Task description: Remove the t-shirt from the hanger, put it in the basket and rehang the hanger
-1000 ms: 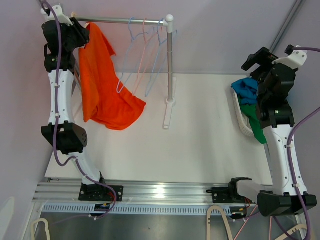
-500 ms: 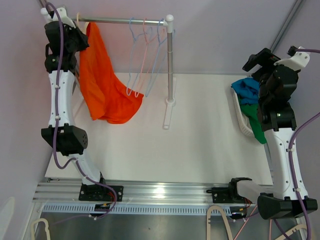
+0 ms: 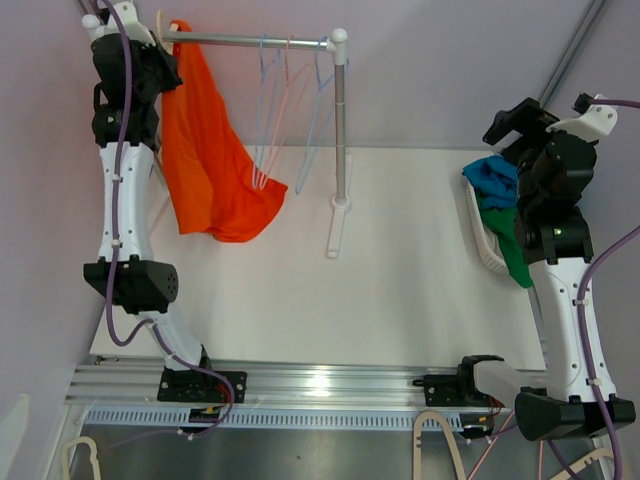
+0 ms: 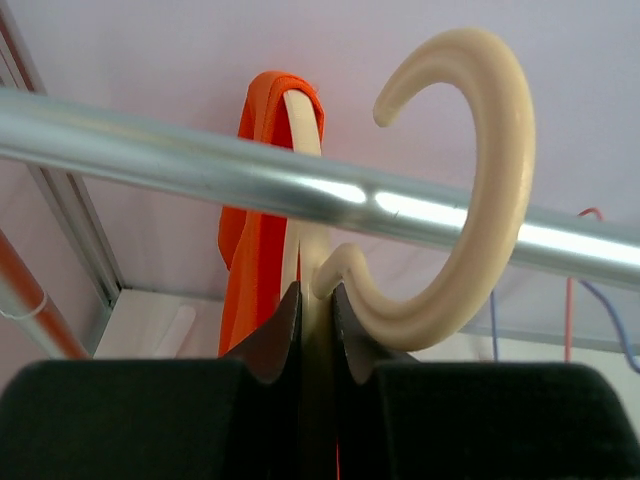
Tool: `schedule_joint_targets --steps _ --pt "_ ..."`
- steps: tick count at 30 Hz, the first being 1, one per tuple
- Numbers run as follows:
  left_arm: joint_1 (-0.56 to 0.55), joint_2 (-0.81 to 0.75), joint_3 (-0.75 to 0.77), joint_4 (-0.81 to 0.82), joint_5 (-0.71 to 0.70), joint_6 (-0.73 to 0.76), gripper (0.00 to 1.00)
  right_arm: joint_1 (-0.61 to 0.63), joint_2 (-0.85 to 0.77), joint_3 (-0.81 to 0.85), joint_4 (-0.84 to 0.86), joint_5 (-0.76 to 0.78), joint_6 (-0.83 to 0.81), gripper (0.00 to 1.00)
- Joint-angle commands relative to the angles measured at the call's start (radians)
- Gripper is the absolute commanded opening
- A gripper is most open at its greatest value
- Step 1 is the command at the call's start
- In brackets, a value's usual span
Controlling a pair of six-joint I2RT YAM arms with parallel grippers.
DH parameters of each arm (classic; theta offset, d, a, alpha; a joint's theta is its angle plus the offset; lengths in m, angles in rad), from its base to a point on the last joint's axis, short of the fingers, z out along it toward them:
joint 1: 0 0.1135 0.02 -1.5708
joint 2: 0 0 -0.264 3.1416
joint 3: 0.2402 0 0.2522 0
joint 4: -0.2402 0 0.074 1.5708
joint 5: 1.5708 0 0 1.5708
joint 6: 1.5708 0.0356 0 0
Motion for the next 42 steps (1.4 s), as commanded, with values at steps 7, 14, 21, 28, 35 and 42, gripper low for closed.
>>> schedule_joint_targets --steps 7,14,21,28,35,42 --pt "-0.012 -0.173 -0.019 0.106 -0.107 -0.142 0.01 0.076 -0.006 -0.009 0.011 -0.215 -0.082 0.99" --pt "-0.058 -0.288 -0.143 -0.011 -0.312 -0.214 0.01 0.379 0.031 -0.002 0.019 -0.503 -0.240 0.99" --pt "-0.245 -0.477 -0.353 -0.146 -0.627 -0.288 0.01 0.839 0.160 -0.061 0.112 -0.500 -0.337 0.99" --pt "-0.336 -0.653 -0.490 -0.265 -0.629 -0.383 0.01 1.068 0.289 -0.149 0.418 -0.563 -0.253 0.99" --pt "-0.351 -0.764 -0.602 -0.290 -0.569 -0.440 0.01 1.115 0.466 -0.106 0.614 -0.563 -0.211 0.99" --pt "-0.363 -0.791 -0.660 -0.290 -0.548 -0.441 0.01 1.169 0.560 -0.039 0.663 -0.553 -0.204 0.99"
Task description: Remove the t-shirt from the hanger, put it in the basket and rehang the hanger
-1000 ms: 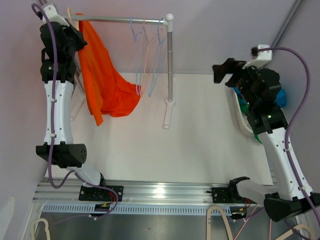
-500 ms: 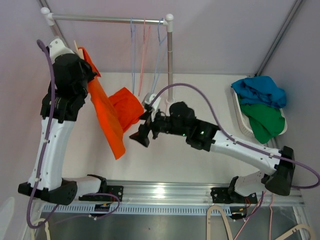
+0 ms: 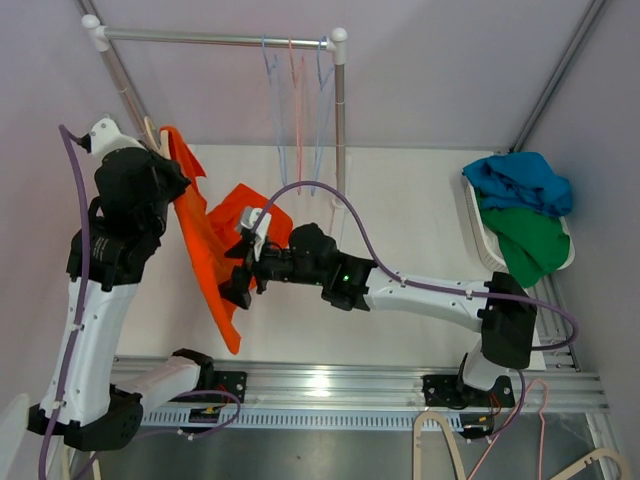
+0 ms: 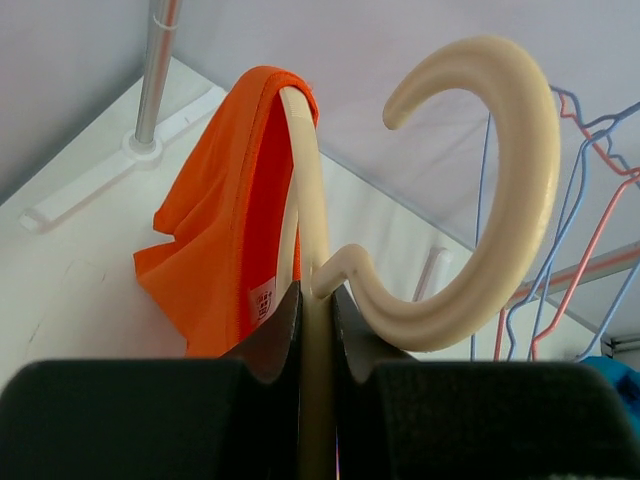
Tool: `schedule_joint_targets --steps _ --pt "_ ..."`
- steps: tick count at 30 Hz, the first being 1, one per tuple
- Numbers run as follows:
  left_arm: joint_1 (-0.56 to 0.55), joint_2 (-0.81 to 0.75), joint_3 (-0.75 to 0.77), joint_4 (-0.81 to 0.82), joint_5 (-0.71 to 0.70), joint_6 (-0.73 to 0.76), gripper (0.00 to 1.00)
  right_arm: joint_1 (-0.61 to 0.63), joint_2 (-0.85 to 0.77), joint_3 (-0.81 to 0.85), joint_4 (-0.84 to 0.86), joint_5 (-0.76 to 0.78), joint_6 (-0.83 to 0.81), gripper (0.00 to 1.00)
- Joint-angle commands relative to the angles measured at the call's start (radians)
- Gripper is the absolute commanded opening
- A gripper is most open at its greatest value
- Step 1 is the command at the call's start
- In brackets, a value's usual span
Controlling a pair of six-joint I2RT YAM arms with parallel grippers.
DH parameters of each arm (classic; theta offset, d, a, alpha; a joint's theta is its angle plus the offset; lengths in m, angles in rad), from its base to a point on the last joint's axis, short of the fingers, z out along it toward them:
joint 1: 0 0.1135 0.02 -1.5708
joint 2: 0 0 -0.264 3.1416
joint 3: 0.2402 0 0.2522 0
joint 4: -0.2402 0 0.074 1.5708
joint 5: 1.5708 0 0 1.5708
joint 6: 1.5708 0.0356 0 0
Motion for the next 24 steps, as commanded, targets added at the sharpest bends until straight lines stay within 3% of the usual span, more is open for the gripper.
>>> schedule_joint_targets --steps 1,3,4,7,12,19,24 --pt "-0.012 -0.017 -0.022 0.054 0.026 -0.030 0.01 0.034 0.031 0.087 0.104 -0.004 0.014 0.80" --pt "-0.012 -0.018 -0.056 0.087 0.037 -0.012 0.01 0.039 0.044 0.098 0.084 -0.039 0.035 0.38" --pt "-0.012 -0.012 -0.059 0.116 0.031 -0.004 0.01 0.044 0.047 0.102 0.060 -0.039 0.046 0.00" --pt "-0.012 0.047 -0.031 0.127 -0.006 0.030 0.01 0.083 0.010 0.063 -0.029 0.013 0.025 0.00" --pt "-0.011 0.143 0.032 0.160 -0.044 0.060 0.01 0.177 -0.174 -0.173 -0.012 0.143 0.026 0.00" --pt "-0.009 0.230 0.156 0.178 -0.096 0.120 0.01 0.317 -0.335 -0.368 -0.031 0.336 0.058 0.00" --pt "0.006 0.255 0.245 0.099 -0.009 0.083 0.01 0.326 -0.352 -0.412 -0.045 0.429 0.060 0.00"
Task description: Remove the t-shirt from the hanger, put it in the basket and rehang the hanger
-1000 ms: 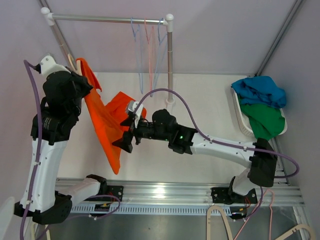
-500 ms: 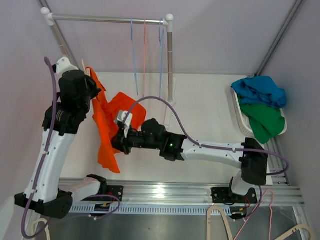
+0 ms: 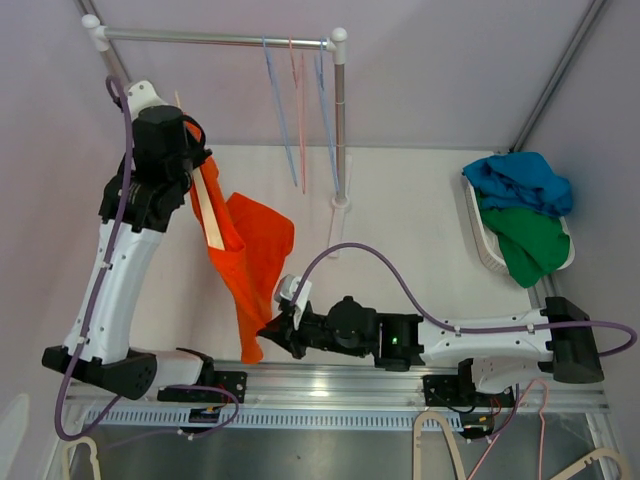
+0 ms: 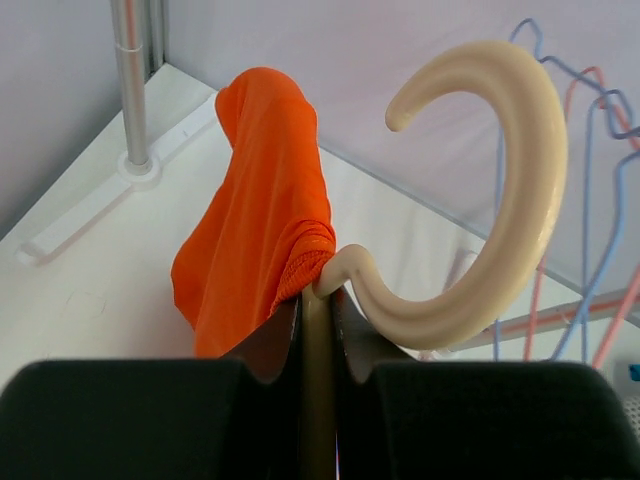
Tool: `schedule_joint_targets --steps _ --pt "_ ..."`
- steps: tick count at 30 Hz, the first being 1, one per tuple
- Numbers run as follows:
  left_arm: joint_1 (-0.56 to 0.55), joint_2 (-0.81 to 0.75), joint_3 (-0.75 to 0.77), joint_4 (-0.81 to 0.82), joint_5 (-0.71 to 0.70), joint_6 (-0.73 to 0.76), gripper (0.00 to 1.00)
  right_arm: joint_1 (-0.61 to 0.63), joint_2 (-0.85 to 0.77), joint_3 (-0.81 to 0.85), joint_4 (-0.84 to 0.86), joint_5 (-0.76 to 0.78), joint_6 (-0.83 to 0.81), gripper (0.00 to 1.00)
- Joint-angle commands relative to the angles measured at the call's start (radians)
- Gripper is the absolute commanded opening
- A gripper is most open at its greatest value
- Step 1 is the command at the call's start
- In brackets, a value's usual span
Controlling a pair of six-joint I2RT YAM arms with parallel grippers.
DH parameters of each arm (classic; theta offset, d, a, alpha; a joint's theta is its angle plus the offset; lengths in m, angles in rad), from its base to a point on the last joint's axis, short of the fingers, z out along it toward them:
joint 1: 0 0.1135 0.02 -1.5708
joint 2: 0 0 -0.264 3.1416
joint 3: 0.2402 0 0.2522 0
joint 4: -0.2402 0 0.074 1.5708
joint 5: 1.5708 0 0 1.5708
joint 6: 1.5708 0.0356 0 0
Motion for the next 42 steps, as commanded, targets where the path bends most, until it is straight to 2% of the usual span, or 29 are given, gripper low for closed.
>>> schedule_joint_targets --steps 1,4,8,9,12,15,20,24,29,34,38,42 --pt "0.012 -0.006 0.105 0.045 0.039 0.000 0.01 0.024 0.002 -0.011 -0.012 0.082 0.001 0.00" --pt "0.010 -0.056 0.093 0.023 0.116 -0.026 0.01 -0.014 0.071 0.026 -0.020 0.103 -0.007 0.00" --pt "0.010 -0.167 -0.002 -0.026 0.301 -0.070 0.01 -0.133 0.165 0.095 0.023 0.111 0.011 0.00" --pt "0.010 -0.246 -0.073 -0.011 0.365 -0.083 0.01 -0.195 0.183 0.109 0.038 0.024 0.019 0.00" --pt "0.010 -0.409 -0.284 0.093 0.497 -0.106 0.01 -0.247 0.289 0.211 0.061 0.000 0.019 0.00" --pt "0.010 -0.492 -0.263 -0.014 0.574 -0.057 0.01 -0.279 0.364 0.311 0.020 0.056 0.004 0.00" --pt "0.010 -0.606 -0.199 -0.257 0.611 0.044 0.01 -0.335 0.369 0.353 0.026 0.123 0.001 0.00" --pt "0.004 -0.702 -0.186 -0.445 0.605 0.083 0.01 -0.361 0.404 0.411 -0.046 0.239 -0.003 0.00" --pt "-0.042 -0.862 -0.304 -0.474 0.601 0.094 0.01 -0.361 0.435 0.409 -0.048 0.426 0.002 0.00" --pt "-0.042 -0.925 -0.425 -0.486 0.659 0.055 0.01 -0.373 0.446 0.411 0.012 0.563 -0.013 0.00" --pt "-0.042 -1.012 -0.436 -0.459 0.763 0.036 0.01 -0.408 0.424 0.480 0.011 0.571 -0.065 0.00" --pt "-0.042 -1.100 -0.383 -0.430 0.688 0.000 0.01 -0.393 0.392 0.525 -0.049 0.547 -0.084 0.00"
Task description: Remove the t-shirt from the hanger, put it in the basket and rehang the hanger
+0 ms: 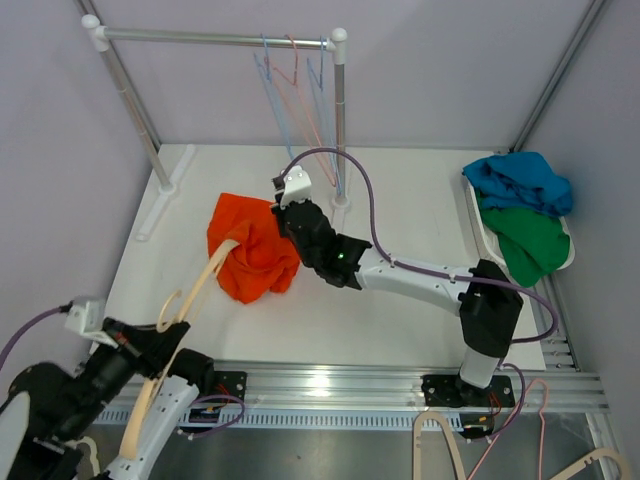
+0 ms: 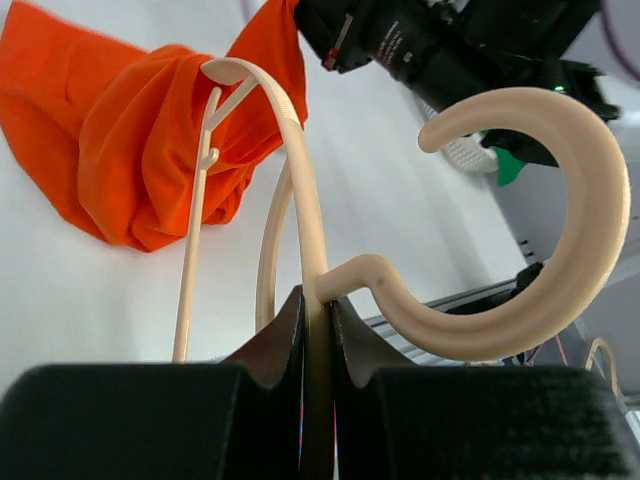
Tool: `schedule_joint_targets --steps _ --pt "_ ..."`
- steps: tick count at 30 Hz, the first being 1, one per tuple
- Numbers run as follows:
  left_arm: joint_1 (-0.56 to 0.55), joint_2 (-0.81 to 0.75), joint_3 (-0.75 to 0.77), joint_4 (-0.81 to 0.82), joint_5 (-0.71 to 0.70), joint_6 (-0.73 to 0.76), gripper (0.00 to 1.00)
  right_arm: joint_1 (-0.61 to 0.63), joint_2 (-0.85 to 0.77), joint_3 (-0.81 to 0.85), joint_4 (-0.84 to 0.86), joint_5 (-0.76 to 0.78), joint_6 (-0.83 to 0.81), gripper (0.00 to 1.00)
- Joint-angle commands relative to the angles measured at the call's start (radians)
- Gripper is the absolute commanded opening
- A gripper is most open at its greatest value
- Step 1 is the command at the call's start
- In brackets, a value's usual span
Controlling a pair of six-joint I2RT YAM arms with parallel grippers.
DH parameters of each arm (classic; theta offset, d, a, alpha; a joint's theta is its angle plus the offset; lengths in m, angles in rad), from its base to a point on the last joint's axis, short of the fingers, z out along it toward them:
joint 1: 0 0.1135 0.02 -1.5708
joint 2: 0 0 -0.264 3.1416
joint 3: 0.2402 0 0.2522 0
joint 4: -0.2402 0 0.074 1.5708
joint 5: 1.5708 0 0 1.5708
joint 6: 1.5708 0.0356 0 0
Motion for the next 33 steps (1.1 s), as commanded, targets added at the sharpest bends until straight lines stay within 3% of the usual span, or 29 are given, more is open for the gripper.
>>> schedule_joint_targets --steps 1,7,11,13,16,17,20,21,23,24,26,27,31,33 --pt "-0.004 -0.080 0.080 0.084 -0.017 -0.029 0.01 0.019 -0.068 0.051 0.015 0.062 -0.024 0.00" --pt "-0.004 -0.114 0.025 0.158 -0.188 -0.043 0.01 0.149 -0.241 -0.074 -0.140 0.195 0.035 0.00" --pt "-0.004 -0.073 -0.123 0.296 -0.134 -0.078 0.01 0.238 -0.485 -0.255 -0.140 0.340 0.010 0.00" --pt "-0.004 -0.047 -0.200 0.400 -0.103 -0.110 0.01 0.235 -0.594 -0.233 -0.253 0.366 -0.028 0.00" --pt "-0.004 -0.002 -0.300 0.533 -0.110 -0.146 0.01 0.211 -0.669 -0.147 -0.234 0.420 -0.190 0.00" --pt "-0.004 0.005 -0.326 0.566 -0.125 -0.147 0.01 0.158 -0.677 -0.118 -0.224 0.392 -0.280 0.00" --pt "-0.004 0.059 -0.352 0.652 -0.188 -0.143 0.01 0.004 -0.666 0.034 -0.243 0.198 -0.336 0.00" --pt "-0.005 0.105 -0.351 0.667 -0.225 -0.135 0.01 -0.128 -0.654 0.107 -0.241 0.085 -0.358 0.00" --pt "-0.004 0.165 -0.314 0.702 -0.265 -0.114 0.01 -0.270 -0.584 0.187 -0.226 -0.025 -0.375 0.00" --pt "-0.004 0.195 -0.299 0.716 -0.294 -0.106 0.01 -0.412 -0.551 0.229 -0.218 -0.063 -0.370 0.00" --pt "-0.004 0.287 -0.227 0.753 -0.331 -0.083 0.01 -0.549 -0.438 0.382 -0.223 -0.201 -0.347 0.00" --pt "-0.004 0.320 -0.205 0.767 -0.372 -0.063 0.01 -0.672 -0.395 0.445 -0.230 -0.238 -0.327 0.00" --pt "0.002 0.537 -0.014 0.790 -0.441 -0.028 0.01 -0.930 -0.170 0.877 -0.230 -0.220 -0.315 0.00" --pt "0.022 0.603 0.042 0.808 -0.445 -0.028 0.01 -1.030 -0.049 1.008 -0.223 -0.240 -0.257 0.00"
